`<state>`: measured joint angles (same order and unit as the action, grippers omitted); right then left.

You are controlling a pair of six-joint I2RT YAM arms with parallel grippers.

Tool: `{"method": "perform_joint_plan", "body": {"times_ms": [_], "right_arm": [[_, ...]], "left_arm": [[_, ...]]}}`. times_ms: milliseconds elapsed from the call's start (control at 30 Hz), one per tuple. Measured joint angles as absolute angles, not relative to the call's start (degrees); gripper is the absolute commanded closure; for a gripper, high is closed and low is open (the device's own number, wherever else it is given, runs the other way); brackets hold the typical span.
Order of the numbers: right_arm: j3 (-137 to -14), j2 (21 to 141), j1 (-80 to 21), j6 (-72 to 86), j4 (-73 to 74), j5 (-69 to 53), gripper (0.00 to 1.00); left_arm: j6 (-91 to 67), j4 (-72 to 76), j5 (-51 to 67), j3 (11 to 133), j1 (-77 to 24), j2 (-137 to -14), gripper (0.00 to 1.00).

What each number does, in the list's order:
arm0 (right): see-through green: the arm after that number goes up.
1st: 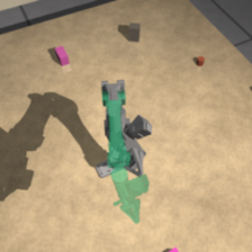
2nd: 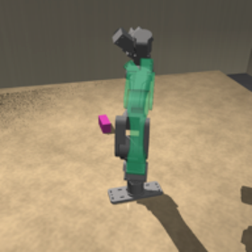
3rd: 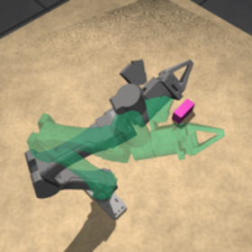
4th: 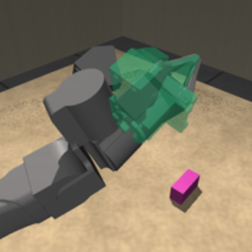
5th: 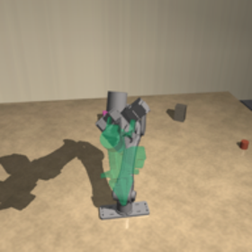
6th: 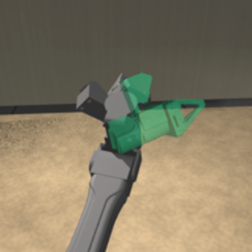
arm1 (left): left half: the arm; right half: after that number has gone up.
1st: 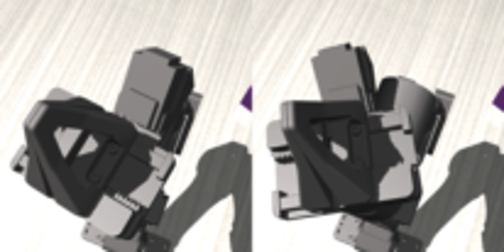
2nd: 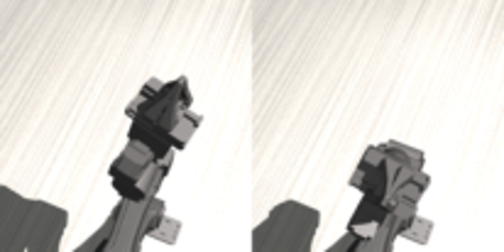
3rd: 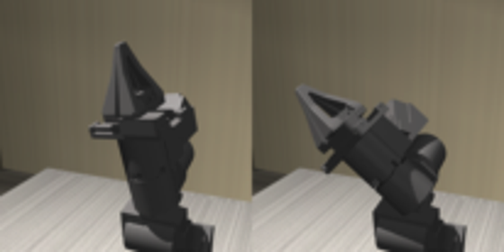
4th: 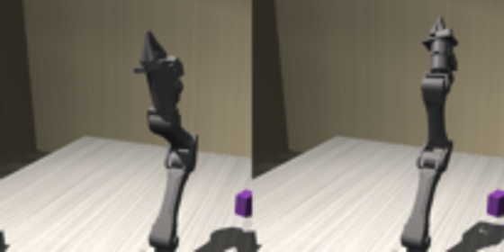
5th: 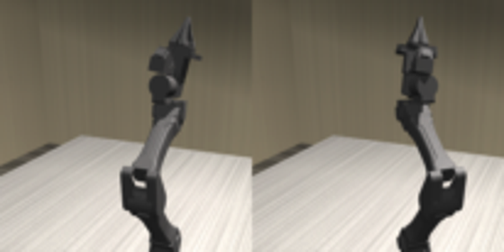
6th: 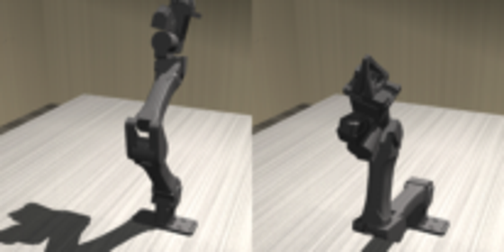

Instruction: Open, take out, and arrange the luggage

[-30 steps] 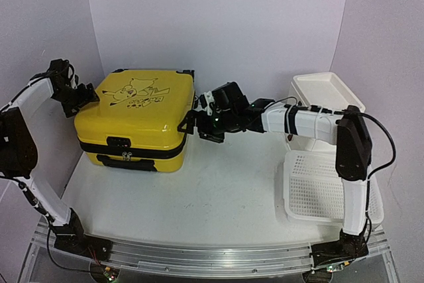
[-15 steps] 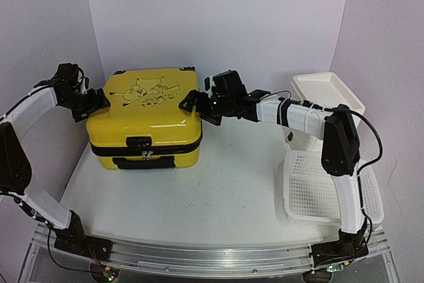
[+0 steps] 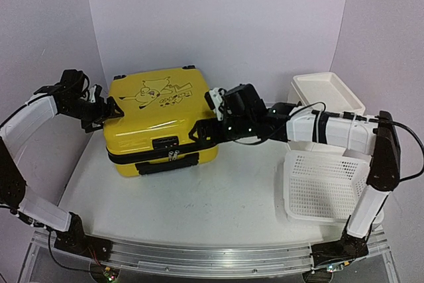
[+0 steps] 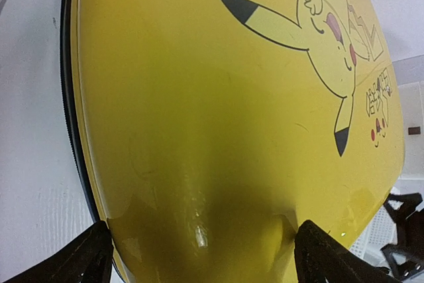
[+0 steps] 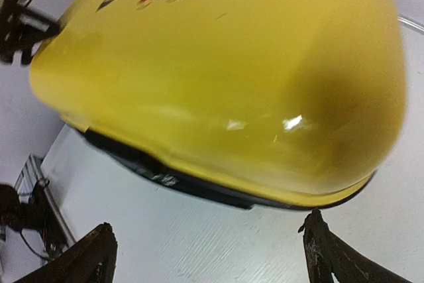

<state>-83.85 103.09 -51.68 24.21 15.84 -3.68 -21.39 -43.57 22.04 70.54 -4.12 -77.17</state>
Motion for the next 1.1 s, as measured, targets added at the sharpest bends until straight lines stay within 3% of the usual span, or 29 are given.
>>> {"method": "perform_joint_plan", "body": {"times_ms": [133, 267, 633, 1100], "right_arm": [[-77.58, 102.69, -58.74, 23.92, 8.25, -1.08, 0.26], [-71.70, 106.69, -64.23, 23.88, -4.34, 6.00, 0.51], [-66.98, 117.14, -66.30, 20.82, -24.84, 23.40, 0.66], [-70.74, 123.72, -67.88, 18.85, -34.13, 33.12, 0.66]], "left_arm": [[-22.17, -43.53, 23.83, 69.76, -4.40, -76.77, 0.09], [-22.55, -42.78, 24.21, 68.49, -4.71, -75.70, 0.09], [-22.35, -41.65, 25.06, 66.54, -5.23, -73.71, 0.11], [-19.79, -41.41, 25.36, 64.53, -5.54, -71.22, 0.12]]}}
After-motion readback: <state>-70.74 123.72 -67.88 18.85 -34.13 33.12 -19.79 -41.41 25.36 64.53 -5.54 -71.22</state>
